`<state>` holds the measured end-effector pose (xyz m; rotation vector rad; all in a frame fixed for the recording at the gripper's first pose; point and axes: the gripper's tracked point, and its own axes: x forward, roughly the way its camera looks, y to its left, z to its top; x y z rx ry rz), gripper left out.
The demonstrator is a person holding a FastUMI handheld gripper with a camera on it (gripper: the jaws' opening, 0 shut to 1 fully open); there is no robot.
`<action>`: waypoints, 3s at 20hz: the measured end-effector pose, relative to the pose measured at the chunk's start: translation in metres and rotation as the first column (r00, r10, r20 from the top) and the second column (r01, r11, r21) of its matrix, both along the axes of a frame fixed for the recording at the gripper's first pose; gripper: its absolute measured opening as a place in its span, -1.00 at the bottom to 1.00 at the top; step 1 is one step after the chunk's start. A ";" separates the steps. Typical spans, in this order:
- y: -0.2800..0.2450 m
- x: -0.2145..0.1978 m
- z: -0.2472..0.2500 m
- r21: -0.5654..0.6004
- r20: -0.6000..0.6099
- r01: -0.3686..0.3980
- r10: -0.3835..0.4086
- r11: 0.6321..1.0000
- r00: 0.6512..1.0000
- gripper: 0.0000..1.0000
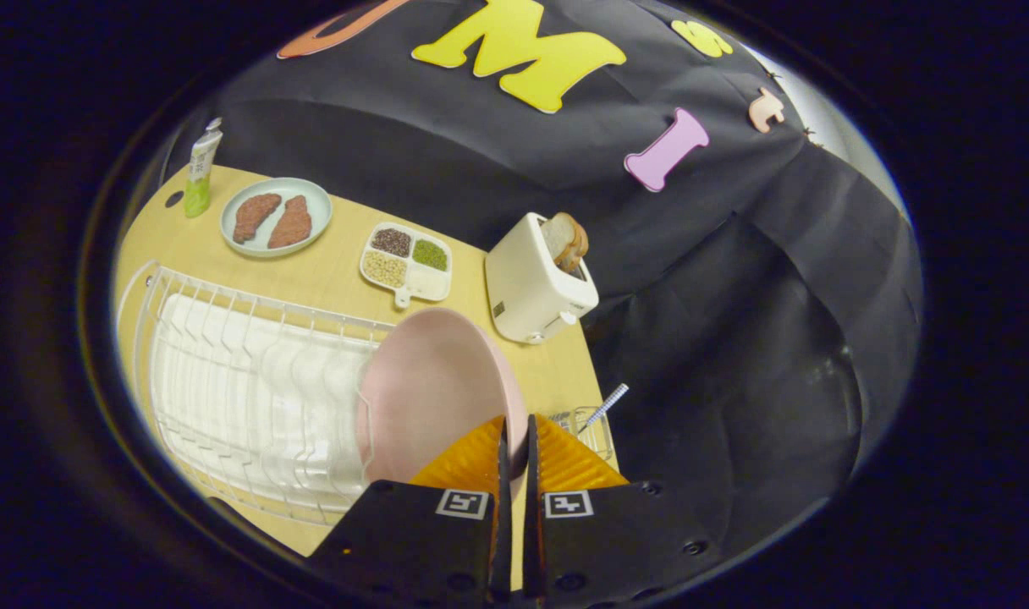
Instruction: Take the plate from the dish rack, then take the spoon from the basket and place it into the plate.
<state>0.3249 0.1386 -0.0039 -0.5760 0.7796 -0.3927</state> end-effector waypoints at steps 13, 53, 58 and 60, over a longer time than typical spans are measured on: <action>-0.007 -0.021 0.036 -0.033 0.241 0.037 -0.028 0.999 0.970 -0.80; -0.075 -0.190 -0.190 0.655 0.328 -0.343 0.156 0.673 0.932 -0.77; -0.116 -0.165 -0.148 0.548 0.475 -0.423 0.148 0.722 0.868 1.00; -0.128 -0.154 -0.138 0.544 0.491 -0.435 0.148 0.718 0.859 1.00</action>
